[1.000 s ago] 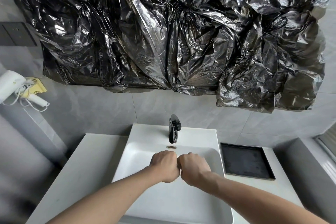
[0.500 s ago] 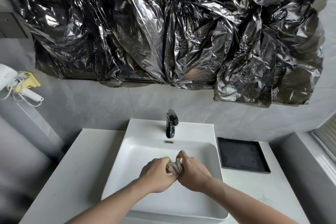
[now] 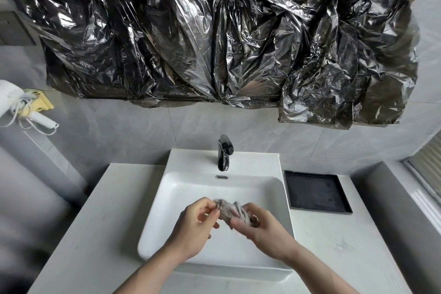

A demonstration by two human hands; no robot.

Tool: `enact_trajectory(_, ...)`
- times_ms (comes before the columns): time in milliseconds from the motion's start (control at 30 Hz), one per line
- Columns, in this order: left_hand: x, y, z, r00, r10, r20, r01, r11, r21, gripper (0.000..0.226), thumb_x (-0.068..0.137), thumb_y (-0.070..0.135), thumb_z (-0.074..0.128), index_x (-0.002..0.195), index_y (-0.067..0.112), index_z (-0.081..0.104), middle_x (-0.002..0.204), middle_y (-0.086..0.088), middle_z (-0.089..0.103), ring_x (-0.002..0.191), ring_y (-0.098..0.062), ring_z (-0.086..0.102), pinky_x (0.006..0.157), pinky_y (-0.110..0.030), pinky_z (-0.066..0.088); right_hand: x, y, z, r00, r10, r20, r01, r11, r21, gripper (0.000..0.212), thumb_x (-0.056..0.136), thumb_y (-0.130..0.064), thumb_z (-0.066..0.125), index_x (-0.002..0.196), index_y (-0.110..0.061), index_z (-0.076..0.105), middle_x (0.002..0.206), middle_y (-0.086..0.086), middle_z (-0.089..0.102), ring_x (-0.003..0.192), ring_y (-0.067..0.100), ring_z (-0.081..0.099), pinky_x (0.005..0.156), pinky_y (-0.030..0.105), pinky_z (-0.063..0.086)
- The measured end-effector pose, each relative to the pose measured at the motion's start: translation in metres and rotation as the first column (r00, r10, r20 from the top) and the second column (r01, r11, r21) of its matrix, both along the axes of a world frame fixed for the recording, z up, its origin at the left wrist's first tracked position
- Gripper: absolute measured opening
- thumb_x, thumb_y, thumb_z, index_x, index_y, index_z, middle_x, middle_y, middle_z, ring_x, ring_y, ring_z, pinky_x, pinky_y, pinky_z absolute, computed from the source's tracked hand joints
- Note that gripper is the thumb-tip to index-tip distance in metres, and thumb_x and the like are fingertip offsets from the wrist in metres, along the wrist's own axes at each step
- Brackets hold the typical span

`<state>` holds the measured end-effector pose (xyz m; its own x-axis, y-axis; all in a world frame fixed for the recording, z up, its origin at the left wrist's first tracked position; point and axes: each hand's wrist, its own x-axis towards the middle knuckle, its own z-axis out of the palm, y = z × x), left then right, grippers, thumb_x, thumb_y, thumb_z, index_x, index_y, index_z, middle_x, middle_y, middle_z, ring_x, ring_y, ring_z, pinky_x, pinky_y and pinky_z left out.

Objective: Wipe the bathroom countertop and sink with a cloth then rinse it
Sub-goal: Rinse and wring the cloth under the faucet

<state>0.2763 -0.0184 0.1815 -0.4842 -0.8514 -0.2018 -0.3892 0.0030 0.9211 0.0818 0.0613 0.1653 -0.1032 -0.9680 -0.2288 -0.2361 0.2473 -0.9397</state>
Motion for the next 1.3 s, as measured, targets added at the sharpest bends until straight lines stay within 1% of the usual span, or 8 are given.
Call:
enact_trajectory(233,0.003,0.019,0.002,0.998,0.049,-0.038,-0.051,0.998,-0.042,0.012,0.104,0.011,0.046,0.094,0.014,0.052,0.076,-0.007,0.068,0.069,-0.022,0.065,0.07,-0.048,0.06,0.017,0.021,0.002,0.978,-0.096,-0.188,0.069,0.987,-0.142,0.064,0.094,-0.071,0.047,0.078,-0.01,0.058,0.066,-0.01,0.038,0.061,0.007,0.032,0.058,0.03,0.03)
enact_trajectory(333,0.009,0.02,0.007,0.997,0.025,-0.066,-0.029,0.998,-0.052,0.015,0.105,0.007,0.043,0.103,0.016,0.055,0.077,-0.016,0.068,0.069,-0.034,0.064,0.068,-0.044,0.058,0.023,0.026,0.003,0.983,-0.173,-0.063,0.16,0.973,-0.168,0.066,0.094,-0.069,0.05,0.08,-0.005,0.056,0.07,-0.01,0.034,0.063,0.007,0.03,0.057,0.027,0.028)
enact_trajectory(500,0.037,0.011,0.011,0.995,-0.039,0.096,0.056,0.983,-0.177,0.029,0.102,0.009,0.05,0.096,0.028,0.071,0.075,-0.001,0.067,0.071,-0.008,0.061,0.069,-0.027,0.056,0.016,0.04,0.011,0.954,-0.245,0.171,0.261,0.962,-0.079,0.034,0.1,-0.044,0.053,0.08,-0.018,0.061,0.057,-0.021,0.041,0.049,-0.001,0.035,0.048,0.012,0.033)
enact_trajectory(700,0.051,0.025,0.009,0.994,-0.08,0.08,0.087,0.993,-0.086,0.027,0.105,0.007,0.038,0.088,0.012,0.058,0.086,0.001,0.073,0.087,-0.014,0.066,0.088,-0.035,0.051,0.025,0.055,0.004,0.975,-0.218,-0.033,0.212,0.968,-0.137,0.037,0.107,-0.032,0.048,0.086,-0.032,0.078,0.107,-0.01,0.063,0.11,0.001,0.06,0.094,0.014,0.044)
enact_trajectory(833,0.053,0.034,0.005,0.995,-0.012,-0.098,0.015,0.999,0.034,0.031,0.107,0.004,0.033,0.083,0.01,0.052,0.069,-0.001,0.059,0.064,-0.016,0.052,0.072,-0.037,0.049,0.035,0.063,0.003,0.958,-0.279,-0.072,0.263,0.949,-0.171,0.031,0.107,-0.032,0.049,0.11,-0.037,0.079,0.125,-0.012,0.054,0.127,-0.004,0.05,0.092,0.005,0.041)
enact_trajectory(1067,0.065,0.045,0.019,0.997,-0.059,0.048,0.065,0.989,-0.135,0.018,0.101,0.038,0.053,0.101,0.021,0.058,0.061,0.006,0.052,0.055,-0.006,0.043,0.058,-0.028,0.037,0.038,0.081,0.001,0.882,-0.462,-0.089,0.441,0.878,-0.185,0.028,0.1,-0.037,0.062,0.086,-0.024,0.082,0.073,-0.004,0.07,0.069,0.002,0.066,0.064,0.02,0.047)
enact_trajectory(1167,0.078,0.047,0.022,0.969,-0.198,0.144,0.212,0.973,-0.088,0.053,0.08,0.061,0.075,0.12,0.033,0.054,0.076,0.005,0.046,0.065,-0.009,0.045,0.063,-0.029,0.038,0.035,0.086,0.001,0.859,-0.512,0.001,0.509,0.853,-0.112,0.027,0.095,-0.039,0.07,0.081,-0.017,0.079,0.069,0.001,0.074,0.065,0.011,0.068,0.064,0.029,0.052)
enact_trajectory(1300,0.084,0.058,0.032,0.913,-0.266,0.309,0.328,0.93,-0.169,0.063,0.071,0.036,0.085,0.121,0.044,0.048,0.096,0.007,0.046,0.075,-0.019,0.052,0.068,-0.025,0.046,0.035,0.096,-0.004,0.825,-0.559,0.082,0.558,0.829,0.038,0.024,0.09,-0.043,0.076,0.096,-0.02,0.074,0.074,0.007,0.077,0.058,0.017,0.065,0.06,0.036,0.048)
